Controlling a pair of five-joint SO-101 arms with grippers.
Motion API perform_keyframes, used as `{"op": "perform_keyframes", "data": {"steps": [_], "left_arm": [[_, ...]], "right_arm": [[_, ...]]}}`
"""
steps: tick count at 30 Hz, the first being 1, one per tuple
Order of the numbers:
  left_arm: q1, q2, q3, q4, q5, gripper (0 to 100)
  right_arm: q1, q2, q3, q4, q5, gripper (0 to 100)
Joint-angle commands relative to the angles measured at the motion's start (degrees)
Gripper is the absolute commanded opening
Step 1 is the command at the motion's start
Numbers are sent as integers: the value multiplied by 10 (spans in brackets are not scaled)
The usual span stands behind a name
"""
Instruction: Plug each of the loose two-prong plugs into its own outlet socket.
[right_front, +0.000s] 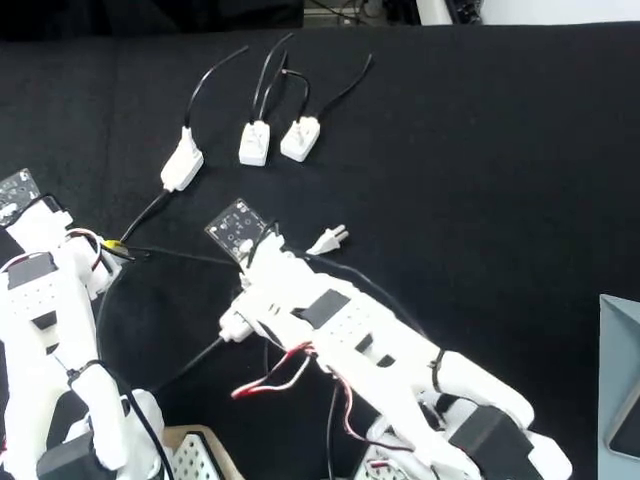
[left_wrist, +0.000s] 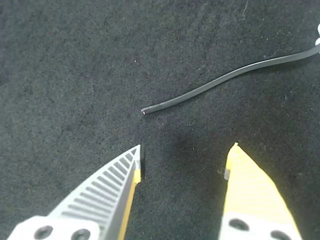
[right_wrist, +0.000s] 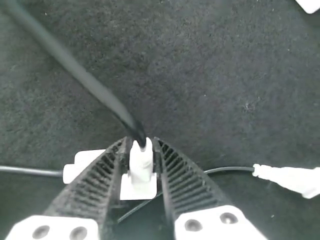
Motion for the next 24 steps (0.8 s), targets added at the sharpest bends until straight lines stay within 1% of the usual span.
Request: {"op": "perform_keyframes", "data": {"steps": [1, 2, 8, 16, 21, 24], "left_arm": [[-1, -8, -2, -10, 2, 270], [-1, -8, -2, -10, 2, 270], [-1, -8, -2, -10, 2, 270], [-1, -8, -2, -10, 2, 270], [-1, -8, -2, -10, 2, 270], [0, -8, -2, -10, 2, 270]], "right_arm": [[13, -8, -2, 31, -8, 100], [13, -9, -5, 40, -8, 107], [13, -12, -5, 42, -6, 67], [15, -13, -18, 47, -9, 69], [15, -13, -28, 47, -33, 69], [15, -13, -29, 47, -35, 69]]}}
